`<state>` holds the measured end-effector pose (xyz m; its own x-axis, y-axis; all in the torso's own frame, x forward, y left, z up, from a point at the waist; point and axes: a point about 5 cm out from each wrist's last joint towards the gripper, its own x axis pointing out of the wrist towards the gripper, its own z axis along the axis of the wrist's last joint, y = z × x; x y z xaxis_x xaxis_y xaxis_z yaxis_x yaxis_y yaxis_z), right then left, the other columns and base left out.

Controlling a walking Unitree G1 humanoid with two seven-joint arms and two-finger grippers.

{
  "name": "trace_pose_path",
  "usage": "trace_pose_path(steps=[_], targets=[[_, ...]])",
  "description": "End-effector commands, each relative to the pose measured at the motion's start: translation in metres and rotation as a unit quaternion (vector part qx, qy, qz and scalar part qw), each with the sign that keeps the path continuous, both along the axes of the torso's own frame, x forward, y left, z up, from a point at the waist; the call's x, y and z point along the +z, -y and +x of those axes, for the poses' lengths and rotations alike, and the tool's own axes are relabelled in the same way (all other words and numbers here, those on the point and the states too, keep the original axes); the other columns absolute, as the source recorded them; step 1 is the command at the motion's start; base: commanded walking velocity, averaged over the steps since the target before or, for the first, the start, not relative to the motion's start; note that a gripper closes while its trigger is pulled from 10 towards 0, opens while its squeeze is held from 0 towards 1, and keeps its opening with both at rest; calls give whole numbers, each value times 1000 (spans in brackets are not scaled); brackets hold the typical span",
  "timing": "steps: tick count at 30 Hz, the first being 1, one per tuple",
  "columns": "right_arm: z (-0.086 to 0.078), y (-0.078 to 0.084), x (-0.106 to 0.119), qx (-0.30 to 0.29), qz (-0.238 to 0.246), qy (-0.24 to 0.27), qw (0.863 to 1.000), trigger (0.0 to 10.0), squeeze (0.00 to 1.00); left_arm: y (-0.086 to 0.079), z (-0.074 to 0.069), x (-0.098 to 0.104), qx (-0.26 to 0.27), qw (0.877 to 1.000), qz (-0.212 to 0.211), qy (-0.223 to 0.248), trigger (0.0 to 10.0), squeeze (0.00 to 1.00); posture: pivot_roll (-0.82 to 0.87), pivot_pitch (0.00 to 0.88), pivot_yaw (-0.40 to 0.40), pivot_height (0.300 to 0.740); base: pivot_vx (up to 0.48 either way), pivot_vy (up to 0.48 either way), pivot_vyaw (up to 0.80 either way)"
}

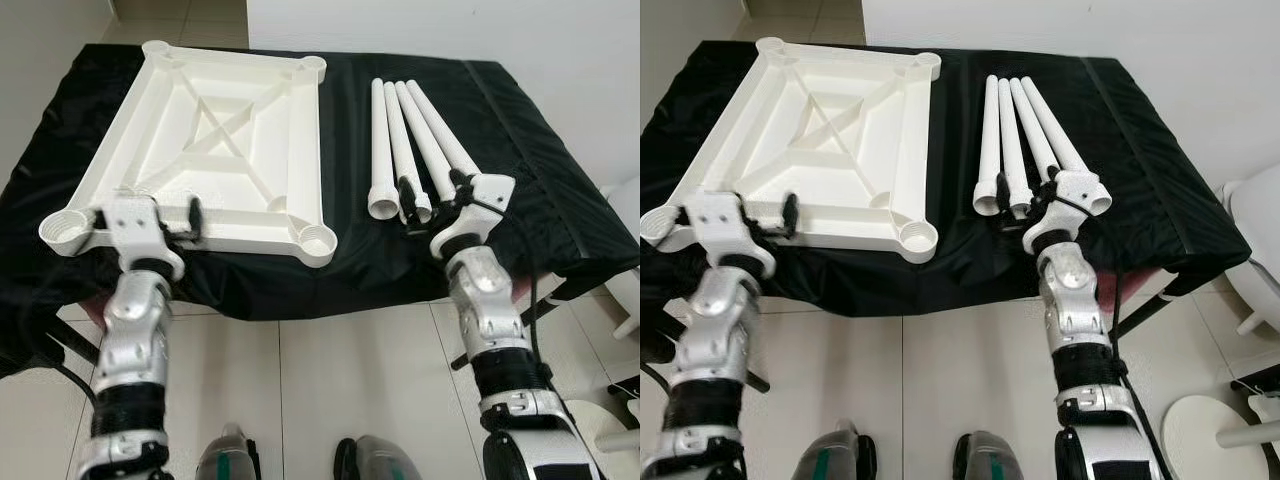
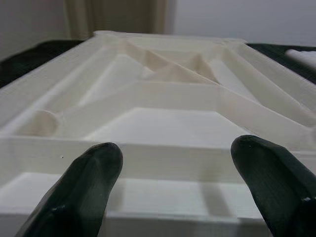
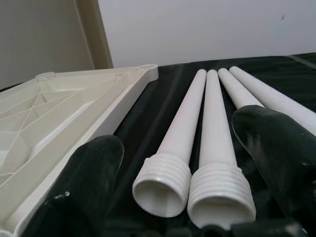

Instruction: Building children table

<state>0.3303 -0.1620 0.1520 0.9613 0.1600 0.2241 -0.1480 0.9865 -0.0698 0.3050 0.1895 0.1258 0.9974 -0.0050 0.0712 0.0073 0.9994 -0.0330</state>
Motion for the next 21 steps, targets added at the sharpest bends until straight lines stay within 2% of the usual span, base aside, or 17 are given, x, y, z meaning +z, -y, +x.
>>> trace_pose_path(steps=[1, 7, 8, 9, 11, 13, 18, 21], targets=[[-2, -2, 5, 4, 5, 18, 1000, 10000, 1000, 7, 1, 5, -11, 1000, -9, 14, 10000, 1000, -31, 0, -15, 740, 0, 0, 0], [1, 3, 8, -12, -10, 20, 1000, 10000, 1000, 17, 5, 16, -38, 999, 20, 27, 10000, 1000, -31, 0, -21, 740, 0, 0, 0], [3, 6, 11, -20, -4, 18, 1000, 10000, 102, 18, 5, 20, -38, 998, 33, 31, 10000, 0, -37, 0, -24, 740, 0, 0, 0], [6, 10, 13, -40, 3, 14, 999, 10000, 0, 20, 6, 24, -44, 998, 34, 35, 10000, 0, -39, 0, -26, 740, 0, 0, 0], [6, 10, 13, -40, 3, 14, 999, 10000, 0, 20, 6, 24, -44, 998, 34, 35, 10000, 0, -39, 0, -26, 740, 0, 0, 0], [12, 17, 17, -65, 21, 5, 998, 10000, 0, 22, 7, 33, -48, 997, 27, 48, 10000, 0, -40, 0, -28, 740, 0, 0, 0], [21, 18, 24, -83, 14, 3, 996, 10000, 0, 32, 9, 44, -66, 996, 31, 55, 10000, 0, -40, 0, -29, 740, 0, 0, 0], [33, 16, 33, -85, 19, -8, 996, 10000, 0, 42, 14, 47, -90, 995, 31, 42, 10000, 0, -44, 0, -29, 740, 0, 0, 0]])
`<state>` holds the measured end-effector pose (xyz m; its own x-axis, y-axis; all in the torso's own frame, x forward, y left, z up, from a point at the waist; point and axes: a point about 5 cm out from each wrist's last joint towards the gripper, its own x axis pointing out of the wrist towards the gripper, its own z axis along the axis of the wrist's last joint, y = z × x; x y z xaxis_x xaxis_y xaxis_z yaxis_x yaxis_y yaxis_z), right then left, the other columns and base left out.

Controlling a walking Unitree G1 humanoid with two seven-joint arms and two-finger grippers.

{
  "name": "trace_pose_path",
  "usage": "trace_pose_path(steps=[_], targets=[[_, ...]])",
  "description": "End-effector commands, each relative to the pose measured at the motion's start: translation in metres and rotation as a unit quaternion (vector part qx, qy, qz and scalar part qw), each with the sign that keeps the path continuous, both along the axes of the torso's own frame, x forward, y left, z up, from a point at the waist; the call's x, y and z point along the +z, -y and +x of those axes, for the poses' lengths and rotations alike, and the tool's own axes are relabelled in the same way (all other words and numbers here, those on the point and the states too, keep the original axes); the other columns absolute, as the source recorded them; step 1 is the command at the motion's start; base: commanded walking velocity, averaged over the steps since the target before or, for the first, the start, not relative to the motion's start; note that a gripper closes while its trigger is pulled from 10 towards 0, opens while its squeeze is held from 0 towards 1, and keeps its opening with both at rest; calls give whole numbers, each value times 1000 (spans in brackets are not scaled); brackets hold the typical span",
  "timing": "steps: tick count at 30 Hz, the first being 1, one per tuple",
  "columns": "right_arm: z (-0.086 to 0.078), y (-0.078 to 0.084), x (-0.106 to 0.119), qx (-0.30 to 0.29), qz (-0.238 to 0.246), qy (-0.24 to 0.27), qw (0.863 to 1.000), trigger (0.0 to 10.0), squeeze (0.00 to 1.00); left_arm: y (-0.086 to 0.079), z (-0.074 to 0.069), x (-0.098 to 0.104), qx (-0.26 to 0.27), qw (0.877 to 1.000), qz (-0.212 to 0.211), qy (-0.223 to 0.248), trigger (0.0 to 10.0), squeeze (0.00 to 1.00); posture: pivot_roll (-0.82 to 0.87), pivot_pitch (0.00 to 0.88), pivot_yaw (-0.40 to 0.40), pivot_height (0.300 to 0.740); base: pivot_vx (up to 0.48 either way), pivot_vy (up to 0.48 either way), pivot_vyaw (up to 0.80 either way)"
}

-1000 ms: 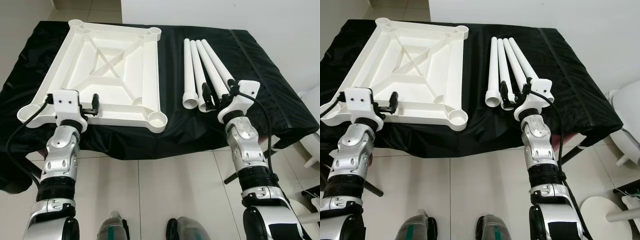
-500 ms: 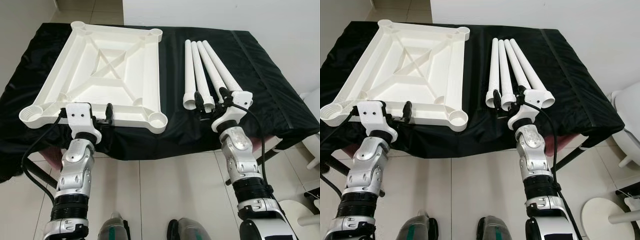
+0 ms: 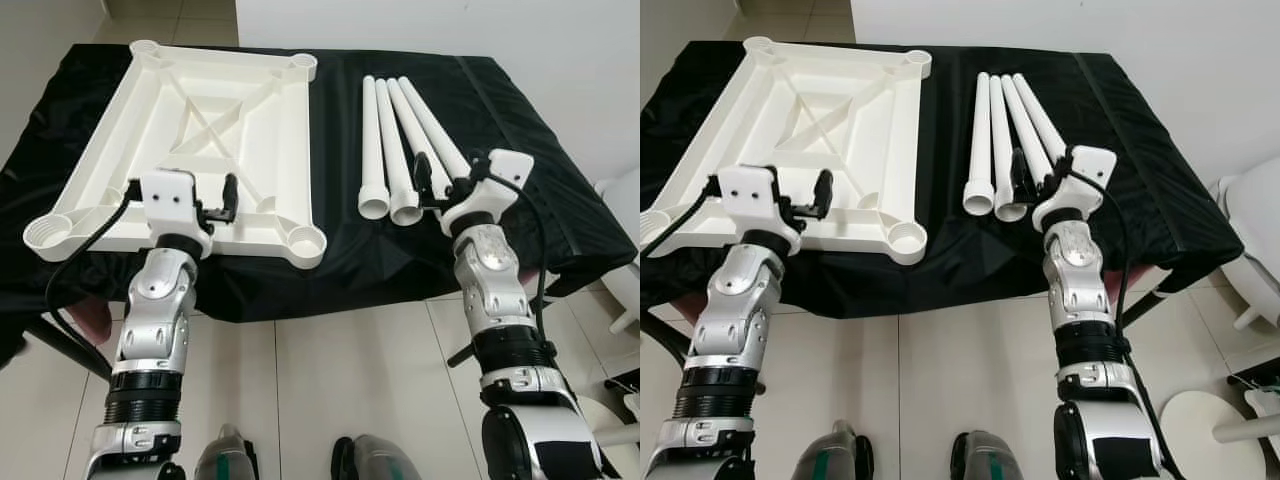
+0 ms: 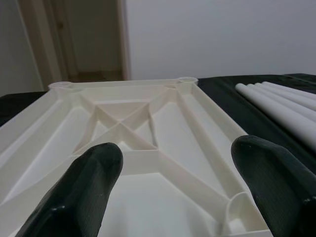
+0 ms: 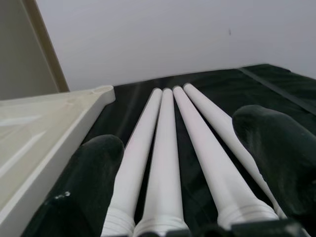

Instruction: Building children table

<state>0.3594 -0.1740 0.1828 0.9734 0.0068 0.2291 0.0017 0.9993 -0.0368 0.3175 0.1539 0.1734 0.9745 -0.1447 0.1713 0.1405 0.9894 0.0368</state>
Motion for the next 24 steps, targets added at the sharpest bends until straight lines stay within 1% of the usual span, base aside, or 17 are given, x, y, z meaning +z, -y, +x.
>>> trace_pose_path(steps=[1, 2, 3, 4, 6, 8, 9, 10, 12, 13, 14, 15, 16, 18, 20, 24], targets=[[8, 3, 4, -13, 2, -16, 1000, 10000, 0, 9, 2, 0, -26, 1000, 4, -16, 10000, 0, -44, 0, -29, 740, 0, 0, 0], [12, 2, 5, -9, -5, -29, 1000, 10000, 0, 12, 3, 2, -33, 999, 14, -14, 10000, 0, -45, 0, -31, 740, 0, 0, 0], [12, 2, 5, -9, -5, -29, 1000, 10000, 0, 12, 3, 2, -33, 999, 14, -14, 10000, 0, -45, 0, -31, 740, 0, 0, 0], [16, 1, 5, -11, -14, -41, 999, 10000, 0, 14, 3, 4, -40, 999, 19, -11, 10000, 0, -45, 0, -31, 740, 0, 0, 0], [22, 0, 6, -14, 5, -59, 998, 10000, 0, 20, 3, 9, -65, 998, 5, -12, 10000, 0, -44, 0, -35, 740, 0, 0, 0], [23, 0, 7, -15, 13, -63, 998, 10000, 0, 21, 2, 10, -71, 997, 0, -14, 10000, 0, -44, 0, -35, 740, 0, 0, 0], [27, 0, 9, -29, 5, -73, 997, 10000, 0, 25, 1, 12, -83, 996, 10, -12, 10000, 0, -35, 0, -40, 740, 0, 0, 0], [30, -1, 10, -30, 3, -83, 996, 10000, 0, 30, -1, 15, -97, 995, 18, -8, 10000, 0, -26, 0, -44, 740, 0, 0, 0], [35, -3, 12, -35, -4, -95, 995, 10000, 0, 36, -4, 18, -115, 993, 22, -10, 10000, 0, -26, 0, -44, 740, 0, 0, 0], [36, -4, 8, -33, 15, -117, 992, 10000, 0, 38, -6, 20, -119, 992, 26, -12, 10000, 0, -16, 26, -45, 740, 0, 0, 0], [36, -4, 8, -33, 15, -117, 992, 10000, 0, 38, -6, 20, -119, 992, 26, -12, 10000, 0, -16, 26, -45, 740, 0, 0, 0], [37, -4, 4, -32, 29, -133, 990, 10000, 0, 40, -7, 20, -121, 992, 30, -13, 10000, 0, -16, 26, -45, 740, 0, 0, 0], [37, -4, 4, -32, 29, -133, 990, 10000, 0, 40, -7, 20, -121, 992, 30, -13, 10000, 0, -16, 26, -45, 740, 0, 0, 0], [39, -9, -6, -28, 37, -172, 984, 10000, 0, 41, -11, 21, -124, 992, 27, -22, 10000, 0, -5, 68, -45, 740, 0, 0, 0], [38, -15, -16, -14, 38, -202, 979, 10000, 0, 40, -14, 20, -122, 992, 20, -32, 10000, 0, 0, 87, -46, 740, 0, 0, 0], [38, -21, -23, 3, 40, -220, 975, 10000, 0, 40, -17, 18, -120, 992, 21, -37, 10000, 0, 3, 102, -47, 740, 0, 0, 0]])
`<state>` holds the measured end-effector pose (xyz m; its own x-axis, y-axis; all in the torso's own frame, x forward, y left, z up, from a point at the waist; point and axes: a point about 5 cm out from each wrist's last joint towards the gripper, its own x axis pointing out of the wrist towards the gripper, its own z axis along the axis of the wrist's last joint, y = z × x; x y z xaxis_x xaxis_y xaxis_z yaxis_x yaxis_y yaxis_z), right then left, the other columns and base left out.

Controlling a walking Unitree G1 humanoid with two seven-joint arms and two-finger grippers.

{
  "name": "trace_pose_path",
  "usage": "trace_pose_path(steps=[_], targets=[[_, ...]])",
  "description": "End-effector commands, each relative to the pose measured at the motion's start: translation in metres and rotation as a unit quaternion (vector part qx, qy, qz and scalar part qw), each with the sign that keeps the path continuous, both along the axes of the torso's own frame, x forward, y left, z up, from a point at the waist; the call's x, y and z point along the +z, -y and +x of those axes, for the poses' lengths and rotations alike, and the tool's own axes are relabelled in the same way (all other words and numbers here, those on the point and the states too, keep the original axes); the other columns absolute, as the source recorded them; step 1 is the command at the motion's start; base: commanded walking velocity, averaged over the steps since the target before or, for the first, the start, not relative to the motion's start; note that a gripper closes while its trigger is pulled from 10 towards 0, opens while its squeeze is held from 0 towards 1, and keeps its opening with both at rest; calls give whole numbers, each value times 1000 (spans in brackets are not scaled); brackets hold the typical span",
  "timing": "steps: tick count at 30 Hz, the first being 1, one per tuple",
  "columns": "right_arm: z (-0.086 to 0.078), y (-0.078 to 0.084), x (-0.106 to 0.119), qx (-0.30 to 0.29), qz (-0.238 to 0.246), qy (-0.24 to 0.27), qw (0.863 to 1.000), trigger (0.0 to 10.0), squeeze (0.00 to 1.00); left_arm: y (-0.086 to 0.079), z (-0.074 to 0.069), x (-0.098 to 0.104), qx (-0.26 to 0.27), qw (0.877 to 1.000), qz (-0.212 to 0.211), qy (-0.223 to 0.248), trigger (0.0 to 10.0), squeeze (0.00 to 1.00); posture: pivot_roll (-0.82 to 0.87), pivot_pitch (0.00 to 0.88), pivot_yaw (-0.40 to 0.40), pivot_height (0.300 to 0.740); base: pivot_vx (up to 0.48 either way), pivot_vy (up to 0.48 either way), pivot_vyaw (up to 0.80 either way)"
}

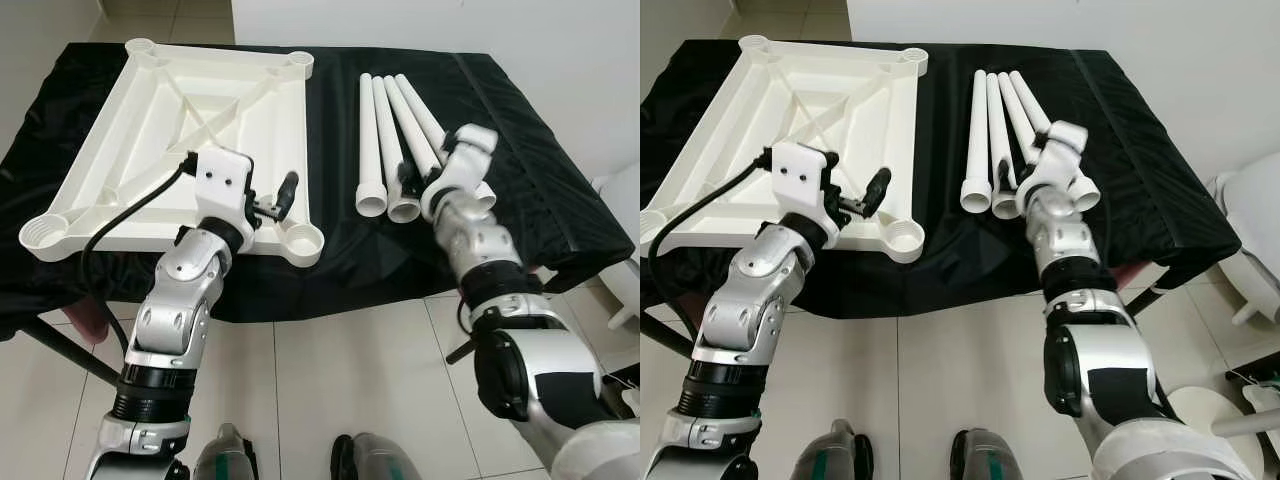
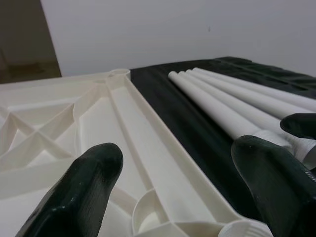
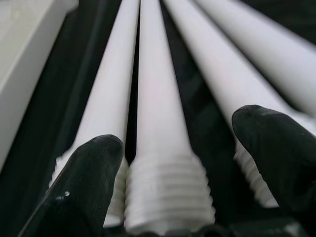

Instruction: Building children table

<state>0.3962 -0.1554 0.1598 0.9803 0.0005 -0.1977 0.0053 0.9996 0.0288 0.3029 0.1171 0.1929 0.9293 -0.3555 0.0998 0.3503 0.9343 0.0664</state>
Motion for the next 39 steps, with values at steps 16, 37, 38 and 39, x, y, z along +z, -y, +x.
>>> trace_pose_path(steps=[16, 37, 38, 39], targets=[[-3, -7, -24, 16, 46, -66, 997, 10000, 0, -1, -9, 0, -3, 1000, 2, -24, 10000, 0, 14, 115, -43, 740, 0, 0, 0], [-6, -9, -29, 25, 58, -36, 997, 0, 0, 8, -8, -4, -13, 999, 4, -34, 10000, 0, 1, 84, -42, 740, 0, 0, 0], [-6, -8, -28, 24, 63, -30, 997, 0, 0, 10, -8, -5, -16, 999, 5, -35, 10000, 0, -5, 78, -40, 740, 0, 0, 0], [-6, -6, -25, 24, 66, -12, 997, 0, 0, 13, -7, -5, -21, 999, 3, -36, 10000, 0, -11, 68, -36, 740, 0, 0, 0]])
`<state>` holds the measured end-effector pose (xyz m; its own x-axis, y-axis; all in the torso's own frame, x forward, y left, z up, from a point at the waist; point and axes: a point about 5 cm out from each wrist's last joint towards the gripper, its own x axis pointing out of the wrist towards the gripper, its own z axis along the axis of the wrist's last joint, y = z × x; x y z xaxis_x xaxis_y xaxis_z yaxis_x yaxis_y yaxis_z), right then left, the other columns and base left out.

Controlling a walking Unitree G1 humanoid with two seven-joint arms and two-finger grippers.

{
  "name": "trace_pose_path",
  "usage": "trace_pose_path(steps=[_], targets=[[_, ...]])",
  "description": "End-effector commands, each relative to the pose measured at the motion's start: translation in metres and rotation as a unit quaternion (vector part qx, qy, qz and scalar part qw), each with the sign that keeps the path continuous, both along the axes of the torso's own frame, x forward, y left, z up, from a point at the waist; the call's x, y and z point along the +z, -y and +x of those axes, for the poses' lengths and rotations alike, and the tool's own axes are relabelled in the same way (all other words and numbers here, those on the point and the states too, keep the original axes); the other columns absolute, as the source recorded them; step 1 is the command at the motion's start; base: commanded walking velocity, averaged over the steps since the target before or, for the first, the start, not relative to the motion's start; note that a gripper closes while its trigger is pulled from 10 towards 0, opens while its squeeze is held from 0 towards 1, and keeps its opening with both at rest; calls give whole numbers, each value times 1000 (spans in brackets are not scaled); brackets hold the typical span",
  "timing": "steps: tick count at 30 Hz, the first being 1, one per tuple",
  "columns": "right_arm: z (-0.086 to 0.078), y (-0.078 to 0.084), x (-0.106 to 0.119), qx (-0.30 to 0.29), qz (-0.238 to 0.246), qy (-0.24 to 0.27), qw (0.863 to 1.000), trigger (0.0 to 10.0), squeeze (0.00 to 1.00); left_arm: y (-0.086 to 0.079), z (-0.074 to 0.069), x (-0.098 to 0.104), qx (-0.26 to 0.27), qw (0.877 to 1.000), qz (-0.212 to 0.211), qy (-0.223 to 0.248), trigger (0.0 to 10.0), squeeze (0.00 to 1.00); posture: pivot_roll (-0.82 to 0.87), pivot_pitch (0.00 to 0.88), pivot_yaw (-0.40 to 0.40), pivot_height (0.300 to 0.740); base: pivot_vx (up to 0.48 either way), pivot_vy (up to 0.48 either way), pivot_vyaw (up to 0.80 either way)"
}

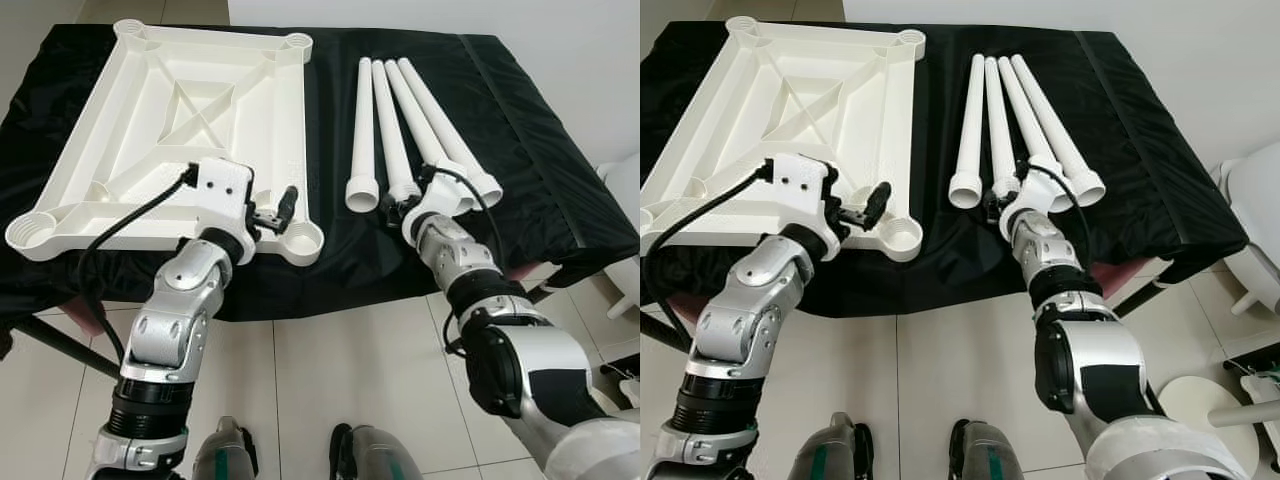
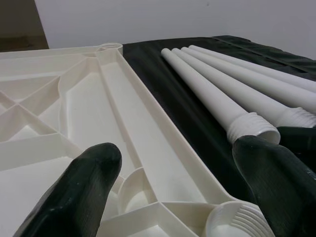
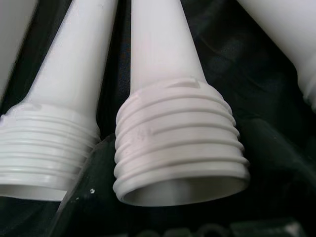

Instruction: Building children table

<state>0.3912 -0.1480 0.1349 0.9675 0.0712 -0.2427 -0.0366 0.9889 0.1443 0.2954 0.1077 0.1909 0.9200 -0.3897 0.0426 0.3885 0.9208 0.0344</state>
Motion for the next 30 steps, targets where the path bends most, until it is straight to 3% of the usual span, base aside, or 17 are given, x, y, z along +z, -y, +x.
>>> trace_pose_path(steps=[1, 5, 6, 12, 15, 16, 17, 18, 23, 24, 27, 28, 30], targets=[[-2, 3, 2, -1, 11, 26, 1000, 0, 0, 6, 2, -3, -5, 1000, 5, -3, 10000, 0, -11, 68, -36, 740, 0, 0, 0], [-4, 5, 10, 7, -7, 81, 997, 0, 0, 12, 3, -3, -17, 1000, -4, -6, 10000, 0, -20, 55, -31, 740, 0, 0, 0], [-5, 7, 11, 3, -3, 94, 996, 10000, 0, 15, 5, -2, -24, 1000, -7, -3, 10000, 0, -28, 43, -30, 740, 0, 0, 0], [-9, 11, 15, -2, 32, 123, 992, 10000, 0, 29, 12, 7, -64, 998, -9, 17, 10000, 0, -39, 18, -29, 740, 0, 0, 0], [-14, 12, 23, 8, 31, 176, 984, 10000, 0, 37, 16, 12, -91, 995, -35, 15, 10000, 0, -47, 3, -22, 740, 0, 0, 0], [-15, 11, 24, 18, 30, 189, 981, 10000, 0, 40, 17, 14, -102, 994, -45, 14, 10000, 420, -49, 0, -19, 740, 0, 0, 0], [-17, 10, 25, 25, 30, 197, 980, 10000, 0, 41, 17, 15, -107, 993, -50, 14, 10000, 420, -49, 0, -19, 740, 0, 0, 0], [-19, 9, 26, 40, 36, 212, 976, 10000, 0, 45, 18, 18, -120, 990, -69, 9, 10000, 1000, -53, 0, -17, 740, 0, 0, 0], [-27, 8, 30, 68, 28, 252, 965, 10000, 0, 57, 21, 29, -155, 983, -97, 9, 10000, 1000, -54, 0, -18, 740, 0, 0, 0], [-29, 7, 31, 80, 27, 262, 961, 10000, 0, 61, 23, 34, -163, 982, -97, 16, 10000, 827, -52, 0, -16, 740, 0, 0, 0], [-29, 7, 31, 80, 27, 262, 961, 10000, 0, 61, 23, 34, -163, 982, -97, 16, 10000, 827, -52, 0, -16, 740, 0, 0, 0], [-33, 5, 33, 97, 29, 276, 956, 10000, 0, 65, 25, 39, -173, 980, -94, 24, 10000, 0, -47, 0, -14, 740, 0, 0, 0], [-33, 5, 33, 97, 29, 276, 956, 10000, 0, 65, 25, 39, -173, 980, -94, 24, 10000, 0, -47, 0, -14, 740, 0, 0, 0]])
